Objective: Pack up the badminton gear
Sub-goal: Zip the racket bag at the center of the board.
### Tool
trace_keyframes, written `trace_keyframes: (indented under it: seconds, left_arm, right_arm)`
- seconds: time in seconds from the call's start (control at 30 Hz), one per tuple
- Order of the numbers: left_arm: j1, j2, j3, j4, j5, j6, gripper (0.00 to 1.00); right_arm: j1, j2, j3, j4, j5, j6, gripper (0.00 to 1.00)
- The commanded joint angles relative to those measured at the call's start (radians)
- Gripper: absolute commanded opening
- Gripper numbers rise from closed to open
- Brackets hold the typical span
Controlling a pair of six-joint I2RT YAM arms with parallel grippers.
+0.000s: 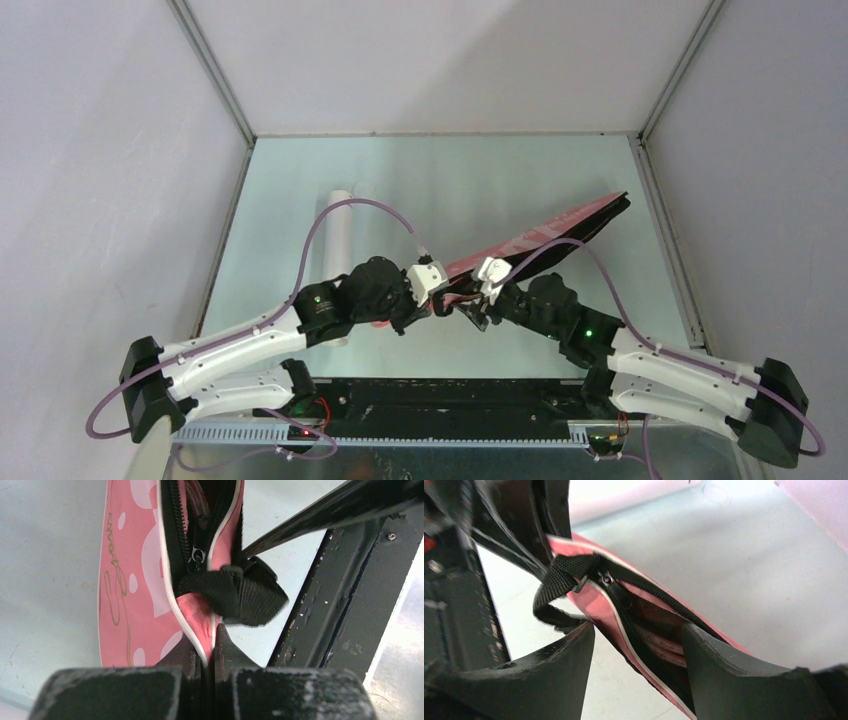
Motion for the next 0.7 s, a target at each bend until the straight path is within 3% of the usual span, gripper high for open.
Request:
trace_keyframes:
  seconds: [0.0,0.33,0.67]
  left_arm:
    - [-0.016,-0.008,-0.023,0.034,0.096,-0.047,0.00]
    - [-0.016,-0.010,-0.022,0.031,0.096,-0.047,0.00]
    - [-0.016,-0.012,-0.028,0.036,0.092,-0.044,0.00]
  right_arm:
    - [-0.016,-0.119,0.036,0.047,-0.020,0.147,0.68]
    - [-0.059,-0.039,0.036,0.025,-0.010,0.245,0.64]
    - [-0.061,-0.154,0.036,-0.154,0.089,0.252,0.64]
